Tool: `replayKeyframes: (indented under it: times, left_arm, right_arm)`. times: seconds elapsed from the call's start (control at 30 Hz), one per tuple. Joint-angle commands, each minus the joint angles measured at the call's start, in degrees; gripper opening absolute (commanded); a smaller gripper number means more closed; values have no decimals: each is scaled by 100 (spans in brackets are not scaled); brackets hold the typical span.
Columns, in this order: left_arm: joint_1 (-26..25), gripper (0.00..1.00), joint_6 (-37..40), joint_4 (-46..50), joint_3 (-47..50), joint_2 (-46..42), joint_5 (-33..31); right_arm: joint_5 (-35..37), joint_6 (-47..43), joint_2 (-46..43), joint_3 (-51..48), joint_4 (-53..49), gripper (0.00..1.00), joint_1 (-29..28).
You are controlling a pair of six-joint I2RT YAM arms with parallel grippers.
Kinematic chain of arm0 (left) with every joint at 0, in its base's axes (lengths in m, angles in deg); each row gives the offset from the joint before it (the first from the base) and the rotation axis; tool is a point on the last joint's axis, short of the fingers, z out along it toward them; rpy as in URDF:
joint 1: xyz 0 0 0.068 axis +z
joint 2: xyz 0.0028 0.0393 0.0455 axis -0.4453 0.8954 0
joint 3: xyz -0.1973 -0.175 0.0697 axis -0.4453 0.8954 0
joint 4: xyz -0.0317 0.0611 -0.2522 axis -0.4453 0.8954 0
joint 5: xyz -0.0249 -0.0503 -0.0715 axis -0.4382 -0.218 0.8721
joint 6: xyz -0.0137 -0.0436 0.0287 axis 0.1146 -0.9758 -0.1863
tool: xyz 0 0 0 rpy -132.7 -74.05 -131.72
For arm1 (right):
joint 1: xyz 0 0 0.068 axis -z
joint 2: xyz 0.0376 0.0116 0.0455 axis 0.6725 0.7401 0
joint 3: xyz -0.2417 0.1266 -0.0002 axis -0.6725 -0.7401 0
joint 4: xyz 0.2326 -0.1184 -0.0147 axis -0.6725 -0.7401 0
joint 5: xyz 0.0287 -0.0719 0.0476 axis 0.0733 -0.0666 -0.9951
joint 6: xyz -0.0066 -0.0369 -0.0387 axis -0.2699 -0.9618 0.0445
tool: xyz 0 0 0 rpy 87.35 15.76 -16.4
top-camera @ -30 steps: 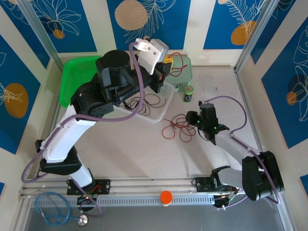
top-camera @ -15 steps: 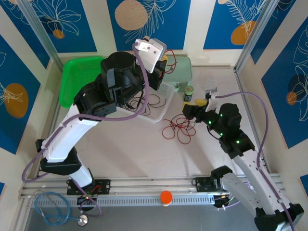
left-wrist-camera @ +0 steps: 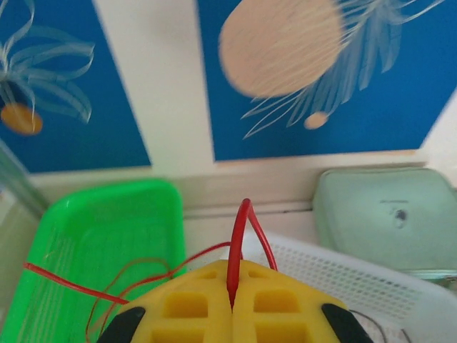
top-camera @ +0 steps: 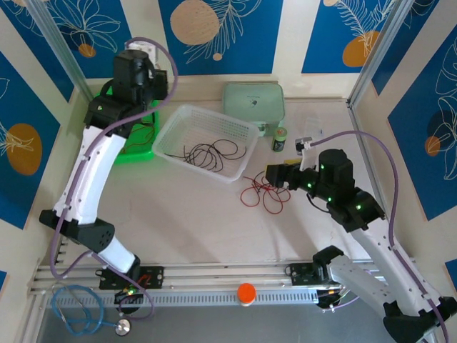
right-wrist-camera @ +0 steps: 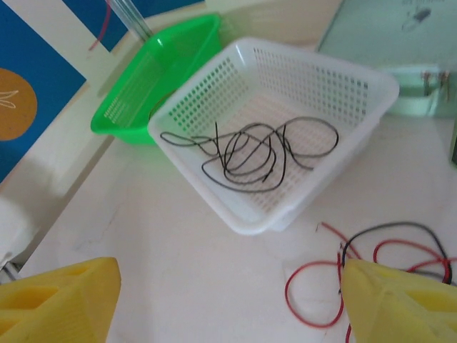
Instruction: Untangle the cables
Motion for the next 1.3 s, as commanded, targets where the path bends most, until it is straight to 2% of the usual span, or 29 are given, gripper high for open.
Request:
replayKeyframes:
  times: [0.0, 0.17, 0.27, 0.47, 0.8, 0.83, 0.87, 0.9, 1.13, 1.27]
  left_arm:
    - [696, 0, -604, -323, 535, -171, 882]
    - [1765, 0, -1003, -1195, 1551, 101, 1605]
    - [2151, 0, -1178, -1809, 2064, 318, 1788]
    - [2516, 0, -1317, -2613, 2658, 822, 1583]
    - [2762, 0, -1762, -2917, 3102, 1699, 1411]
    - [2771, 3, -1764, -2872, 3092, 1776, 1372]
    - [2771, 13, -1759, -2863, 3092, 1824, 1351]
    - [2771, 19, -1742, -2862, 3092, 1866, 1350]
    - [2759, 48, -1639, -2917, 2973, 1708, 1763]
    - [2743, 64, -1516, -2707, 2715, 1484, 1972]
  right_arm:
    - [41, 258, 2, 58, -388, 81, -94]
    - [46, 422, 11, -77, -450, 81, -191]
    - [93, 474, 11, -105, -529, 81, -238]
    - [256, 567, -23, -122, -776, 80, -293]
    - [485, 1283, 287, 101, -1541, 79, -318]
    - [488, 1362, 359, 124, -1617, 79, -327]
    - [481, 1433, 430, 137, -1679, 78, -327]
    - [481, 1493, 477, 143, -1719, 78, -334]
    - [676, 1865, 915, 142, -1938, 78, -320]
    - [720, 2140, 1248, 79, -2027, 77, -117]
